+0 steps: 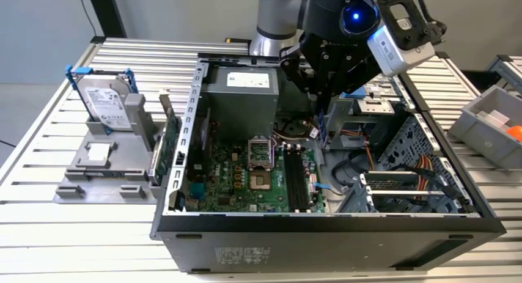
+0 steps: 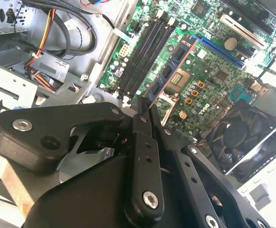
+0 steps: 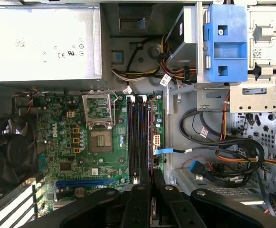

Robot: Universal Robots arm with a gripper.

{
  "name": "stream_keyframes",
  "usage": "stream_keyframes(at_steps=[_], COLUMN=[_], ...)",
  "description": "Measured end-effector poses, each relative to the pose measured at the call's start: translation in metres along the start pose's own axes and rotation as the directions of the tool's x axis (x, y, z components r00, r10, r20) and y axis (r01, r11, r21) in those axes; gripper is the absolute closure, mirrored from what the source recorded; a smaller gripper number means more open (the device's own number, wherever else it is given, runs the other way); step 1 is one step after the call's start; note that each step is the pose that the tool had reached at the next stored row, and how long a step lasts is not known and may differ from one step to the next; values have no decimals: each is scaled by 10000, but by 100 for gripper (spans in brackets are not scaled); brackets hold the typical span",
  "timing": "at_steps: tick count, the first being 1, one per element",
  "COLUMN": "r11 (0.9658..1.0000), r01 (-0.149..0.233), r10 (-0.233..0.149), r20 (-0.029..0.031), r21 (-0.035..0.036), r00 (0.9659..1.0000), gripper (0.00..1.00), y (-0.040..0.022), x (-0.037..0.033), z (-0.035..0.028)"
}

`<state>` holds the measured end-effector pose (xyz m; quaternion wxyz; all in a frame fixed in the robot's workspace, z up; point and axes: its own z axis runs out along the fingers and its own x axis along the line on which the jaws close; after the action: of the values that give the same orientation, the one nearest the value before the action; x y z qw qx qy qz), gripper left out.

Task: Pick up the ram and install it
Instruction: 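Insert the ram into the slot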

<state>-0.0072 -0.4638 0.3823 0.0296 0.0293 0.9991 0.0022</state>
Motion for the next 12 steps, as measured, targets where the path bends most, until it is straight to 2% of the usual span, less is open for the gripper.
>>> stream_keyframes(at_steps=[6,12], r11=[10000,9994], r01=[-36,-334], r10=[36,334], r20=[0,3], r21=[2,20], r00=[10000,9994], gripper=[100,100], y=[0,0], x=[0,-1], z=[1,3])
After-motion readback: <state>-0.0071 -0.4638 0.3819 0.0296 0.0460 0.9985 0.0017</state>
